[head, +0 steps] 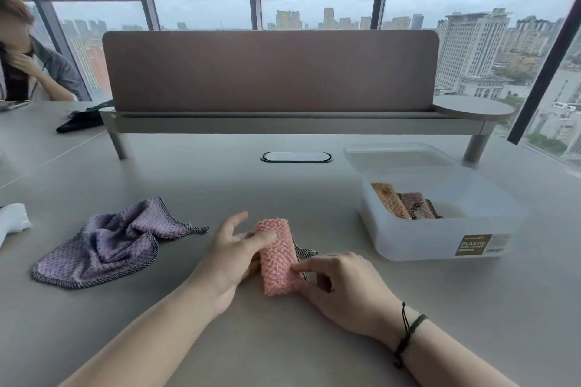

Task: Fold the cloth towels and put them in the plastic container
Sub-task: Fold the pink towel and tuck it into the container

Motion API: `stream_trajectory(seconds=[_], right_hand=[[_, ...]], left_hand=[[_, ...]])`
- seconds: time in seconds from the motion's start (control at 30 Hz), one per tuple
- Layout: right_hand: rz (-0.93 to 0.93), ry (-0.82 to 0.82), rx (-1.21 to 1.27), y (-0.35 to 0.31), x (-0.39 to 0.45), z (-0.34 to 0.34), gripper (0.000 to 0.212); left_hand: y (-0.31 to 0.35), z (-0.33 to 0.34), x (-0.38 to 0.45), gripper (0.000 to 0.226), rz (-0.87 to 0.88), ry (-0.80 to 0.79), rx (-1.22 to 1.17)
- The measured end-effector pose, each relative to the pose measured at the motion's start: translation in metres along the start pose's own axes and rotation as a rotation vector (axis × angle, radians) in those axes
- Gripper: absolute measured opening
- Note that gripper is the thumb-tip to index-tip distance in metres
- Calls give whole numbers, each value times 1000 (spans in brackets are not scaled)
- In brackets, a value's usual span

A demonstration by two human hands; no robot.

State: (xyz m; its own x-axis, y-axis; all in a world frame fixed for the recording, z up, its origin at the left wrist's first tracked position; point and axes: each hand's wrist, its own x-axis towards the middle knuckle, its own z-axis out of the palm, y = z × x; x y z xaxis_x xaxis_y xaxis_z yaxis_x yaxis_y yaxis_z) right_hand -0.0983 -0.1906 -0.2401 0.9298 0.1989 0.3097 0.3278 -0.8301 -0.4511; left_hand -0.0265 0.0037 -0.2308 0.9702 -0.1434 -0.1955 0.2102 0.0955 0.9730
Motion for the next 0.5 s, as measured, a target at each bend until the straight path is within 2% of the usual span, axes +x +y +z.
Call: stream_trajectory(seconds=[0.07, 0.17, 0.27, 0.37, 0.5], right_hand=[[13, -19, 37, -1, 0, 0, 41], [39, -24, 139, -3, 2, -2, 37], [98, 120, 293, -2, 3, -5, 37], [256, 220, 499, -2, 1, -11, 39], [402, 75, 977, -9, -5, -27, 74]], left_hand=[[-1, -1, 1, 75, -63, -17, 59], [2, 1, 0, 69, -47, -43, 194], [7, 4, -5, 59, -22, -75, 170], [14, 10, -14, 59, -17, -178, 86], [25, 23, -31, 61, -3, -288, 37]])
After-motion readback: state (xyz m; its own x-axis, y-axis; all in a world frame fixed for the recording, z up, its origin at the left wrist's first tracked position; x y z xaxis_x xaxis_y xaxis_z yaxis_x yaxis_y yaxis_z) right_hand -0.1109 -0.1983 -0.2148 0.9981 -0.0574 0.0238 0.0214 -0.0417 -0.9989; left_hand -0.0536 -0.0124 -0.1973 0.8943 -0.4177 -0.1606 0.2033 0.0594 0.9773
